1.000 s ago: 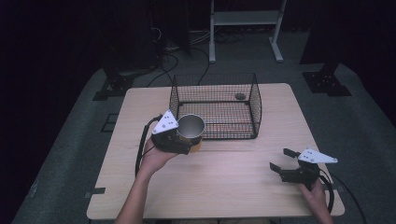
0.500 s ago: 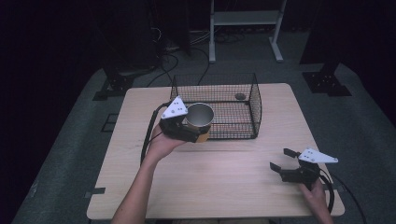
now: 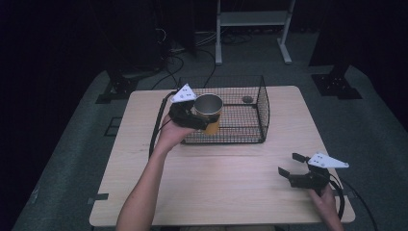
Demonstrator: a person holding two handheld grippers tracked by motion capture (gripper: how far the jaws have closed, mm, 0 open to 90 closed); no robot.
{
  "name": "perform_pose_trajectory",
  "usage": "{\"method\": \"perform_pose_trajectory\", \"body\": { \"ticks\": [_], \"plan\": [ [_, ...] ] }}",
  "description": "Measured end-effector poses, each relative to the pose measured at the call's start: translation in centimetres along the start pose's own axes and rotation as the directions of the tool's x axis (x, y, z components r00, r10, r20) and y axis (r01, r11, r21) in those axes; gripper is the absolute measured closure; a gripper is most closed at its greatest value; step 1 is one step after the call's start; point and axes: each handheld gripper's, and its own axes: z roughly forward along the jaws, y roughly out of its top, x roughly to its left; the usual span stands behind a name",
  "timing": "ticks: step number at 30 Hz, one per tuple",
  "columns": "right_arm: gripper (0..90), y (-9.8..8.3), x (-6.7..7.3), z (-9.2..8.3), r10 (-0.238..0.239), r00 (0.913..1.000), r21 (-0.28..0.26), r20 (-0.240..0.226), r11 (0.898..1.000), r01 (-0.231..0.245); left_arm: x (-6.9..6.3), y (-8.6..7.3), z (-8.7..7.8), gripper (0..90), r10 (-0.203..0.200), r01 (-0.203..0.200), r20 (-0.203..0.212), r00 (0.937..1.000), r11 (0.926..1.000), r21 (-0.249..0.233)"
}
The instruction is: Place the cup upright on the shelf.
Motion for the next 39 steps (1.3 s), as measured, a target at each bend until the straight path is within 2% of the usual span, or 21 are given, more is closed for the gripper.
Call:
{"method": "perform_pose_trajectory", "body": {
  "ticks": [6, 11, 22, 35, 39],
  "plan": [
    [12.9, 0.0, 0.0, 0.0, -0.001, 1.0, -0.005, -0.004, 1.0, 0.001, 0.4, 0.7, 1.0, 13.6, 0.014, -0.013, -0.01, 0.9999, 0.9997, 0.02],
    [13.0, 0.0, 0.0, 0.0, -0.002, 1.0, -0.006, -0.004, 1.0, 0.002, 0.9, 1.2, 2.3, 13.7, 0.043, -0.042, -0.023, 0.9988, 0.9981, 0.046],
    [12.9, 0.0, -0.1, 0.0, 0.0, 1.0, -0.006, -0.009, 1.0, 0.0, 2.0, 2.1, 4.2, 13.7, 0.054, -0.052, -0.04, 0.9977, 0.9969, 0.059],
    [12.9, 0.0, -0.1, 0.0, 0.003, 0.9999, -0.013, -0.013, 1.0, -0.004, 3.8, 2.4, 6.6, 13.7, 0.016, -0.014, -0.026, 0.9995, 0.9981, 0.06],
    [13.0, 0.0, -0.2, -0.1, 0.01, 0.9998, -0.017, -0.016, 1.0, -0.011, 4.4, 2.1, 7.9, 13.6, 0.0, 0.001, -0.017, 0.9998, 0.9977, 0.068]
  ]
}}
